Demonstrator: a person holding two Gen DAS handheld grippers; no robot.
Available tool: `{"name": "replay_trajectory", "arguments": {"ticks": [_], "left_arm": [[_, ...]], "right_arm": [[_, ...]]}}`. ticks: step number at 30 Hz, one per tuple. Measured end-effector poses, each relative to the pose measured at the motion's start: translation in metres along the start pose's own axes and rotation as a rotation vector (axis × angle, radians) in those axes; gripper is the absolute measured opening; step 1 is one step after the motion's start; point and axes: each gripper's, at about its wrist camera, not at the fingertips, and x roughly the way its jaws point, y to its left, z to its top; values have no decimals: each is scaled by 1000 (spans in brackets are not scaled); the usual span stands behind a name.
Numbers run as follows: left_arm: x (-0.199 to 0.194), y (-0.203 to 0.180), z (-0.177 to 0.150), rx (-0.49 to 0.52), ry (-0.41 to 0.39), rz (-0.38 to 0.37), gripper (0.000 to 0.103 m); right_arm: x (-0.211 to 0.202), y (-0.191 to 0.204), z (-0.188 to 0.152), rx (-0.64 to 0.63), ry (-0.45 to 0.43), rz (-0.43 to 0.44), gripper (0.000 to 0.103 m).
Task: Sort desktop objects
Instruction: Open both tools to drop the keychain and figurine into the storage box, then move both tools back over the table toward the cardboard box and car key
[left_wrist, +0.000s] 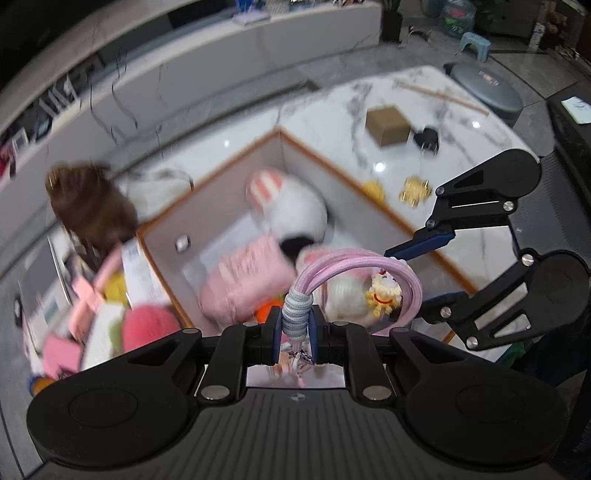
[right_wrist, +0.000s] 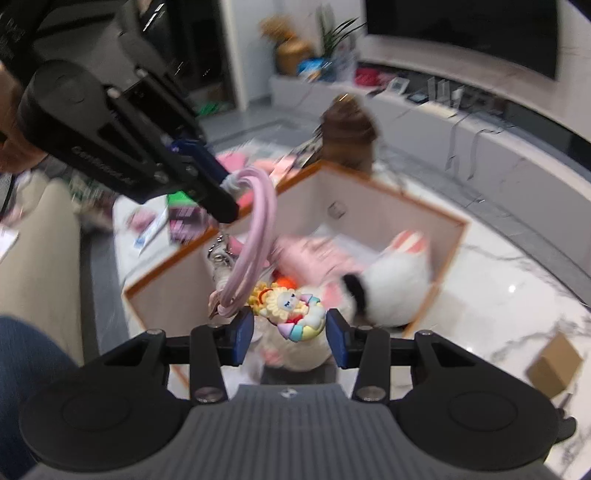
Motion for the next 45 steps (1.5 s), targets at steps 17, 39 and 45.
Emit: {"name": "replay_trajectory", "arguments": {"ticks": [17, 39, 45], "left_arm": [[31, 5, -24, -119, 24, 80, 81], [-18, -64, 13, -120, -180, 67, 82], [-11, -83, 50, -83, -214, 75, 82]], "right_arm": [[19, 26, -16, -69, 86, 68, 59], [-50, -20, -12, 76, -68, -43, 61], [-77, -50, -25, 145, -104, -118, 61]]}}
